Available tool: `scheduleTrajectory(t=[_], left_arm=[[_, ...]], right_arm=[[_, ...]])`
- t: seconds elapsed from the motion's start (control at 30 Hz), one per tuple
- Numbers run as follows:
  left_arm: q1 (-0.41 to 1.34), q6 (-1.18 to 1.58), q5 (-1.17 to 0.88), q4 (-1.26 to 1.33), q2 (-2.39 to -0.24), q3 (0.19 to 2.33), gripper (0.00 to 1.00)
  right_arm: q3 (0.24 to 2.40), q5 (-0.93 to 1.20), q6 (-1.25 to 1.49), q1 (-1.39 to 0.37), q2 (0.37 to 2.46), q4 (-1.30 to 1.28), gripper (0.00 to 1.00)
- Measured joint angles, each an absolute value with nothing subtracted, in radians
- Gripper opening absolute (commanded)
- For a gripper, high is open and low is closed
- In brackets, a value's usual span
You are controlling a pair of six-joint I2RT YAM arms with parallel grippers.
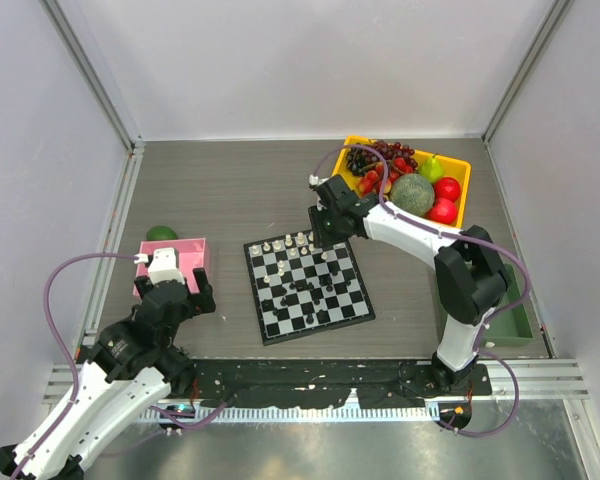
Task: Set up the chess pieces on the board
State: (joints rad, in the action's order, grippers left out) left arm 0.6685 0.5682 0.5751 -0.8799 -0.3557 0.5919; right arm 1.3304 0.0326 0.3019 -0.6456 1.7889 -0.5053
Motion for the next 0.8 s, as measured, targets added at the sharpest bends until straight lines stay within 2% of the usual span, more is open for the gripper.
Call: scheduleTrajectory(t=[0.47, 0.8], left_arm=[[0.669, 0.568, 0.575, -0.880, -0.357, 0.592, 0.99], [0.669, 0.568, 0.575, -0.880, -0.361, 0.592, 0.99]], right_arm=[[1.330, 0.025, 0.306, -0.651, 1.852, -0.533, 0.34], [1.330, 0.020, 0.302, -0.660, 1.864, -0.549, 0.16]])
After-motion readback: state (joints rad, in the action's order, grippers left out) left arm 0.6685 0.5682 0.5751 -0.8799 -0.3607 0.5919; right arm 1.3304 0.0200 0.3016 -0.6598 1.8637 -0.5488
